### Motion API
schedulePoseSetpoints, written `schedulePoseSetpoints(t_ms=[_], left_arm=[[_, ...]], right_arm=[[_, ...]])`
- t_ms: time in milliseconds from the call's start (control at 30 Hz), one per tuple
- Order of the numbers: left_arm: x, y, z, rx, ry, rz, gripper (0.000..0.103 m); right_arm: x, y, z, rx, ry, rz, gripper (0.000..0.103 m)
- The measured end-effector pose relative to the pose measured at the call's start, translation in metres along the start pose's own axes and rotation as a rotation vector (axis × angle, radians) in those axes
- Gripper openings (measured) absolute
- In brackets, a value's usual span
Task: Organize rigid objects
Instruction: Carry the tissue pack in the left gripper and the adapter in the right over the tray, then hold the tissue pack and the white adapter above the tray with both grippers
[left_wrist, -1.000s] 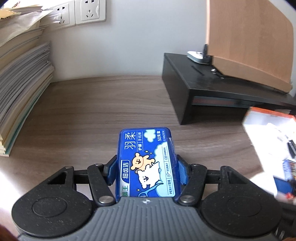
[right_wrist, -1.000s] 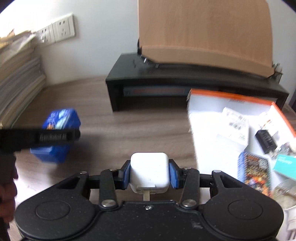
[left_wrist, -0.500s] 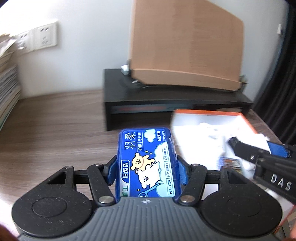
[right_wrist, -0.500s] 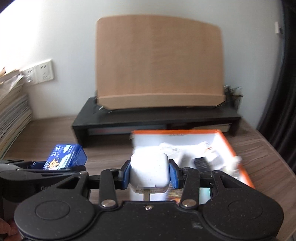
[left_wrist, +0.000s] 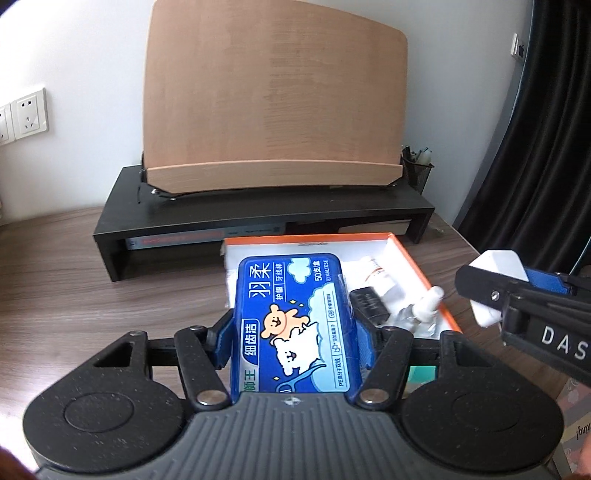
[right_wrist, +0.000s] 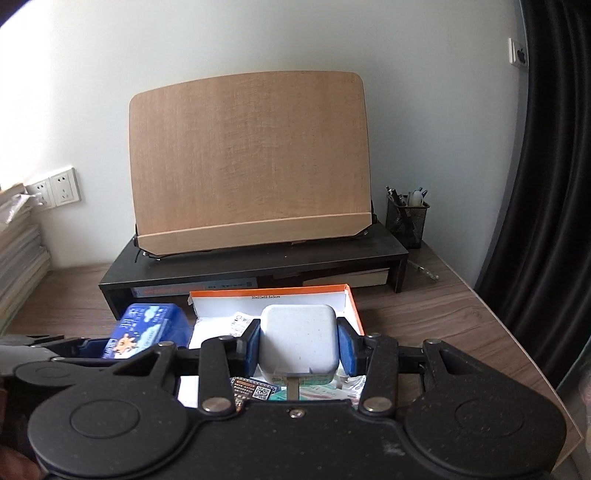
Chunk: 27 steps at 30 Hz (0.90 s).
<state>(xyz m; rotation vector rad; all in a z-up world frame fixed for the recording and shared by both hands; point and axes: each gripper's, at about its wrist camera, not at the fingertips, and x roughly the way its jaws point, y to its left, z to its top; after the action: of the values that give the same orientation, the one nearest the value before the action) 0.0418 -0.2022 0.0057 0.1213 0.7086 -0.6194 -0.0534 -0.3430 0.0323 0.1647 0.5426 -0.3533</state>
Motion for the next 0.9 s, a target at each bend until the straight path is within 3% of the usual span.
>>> schedulePoseSetpoints(t_ms=[433, 900], left_arm=[[0.001, -0.029, 0.005, -0.048, 0.014, 0.104, 0.063], [0.008, -0.028, 0.007, -0.091, 0.026, 0.135, 0.063]], right_arm=[[0.014, -0.031, 0.017, -0.032, 0.007, 0.121, 0.051], [0.032, -0.029, 0.026, -0.070, 0.035, 0.189, 0.051]])
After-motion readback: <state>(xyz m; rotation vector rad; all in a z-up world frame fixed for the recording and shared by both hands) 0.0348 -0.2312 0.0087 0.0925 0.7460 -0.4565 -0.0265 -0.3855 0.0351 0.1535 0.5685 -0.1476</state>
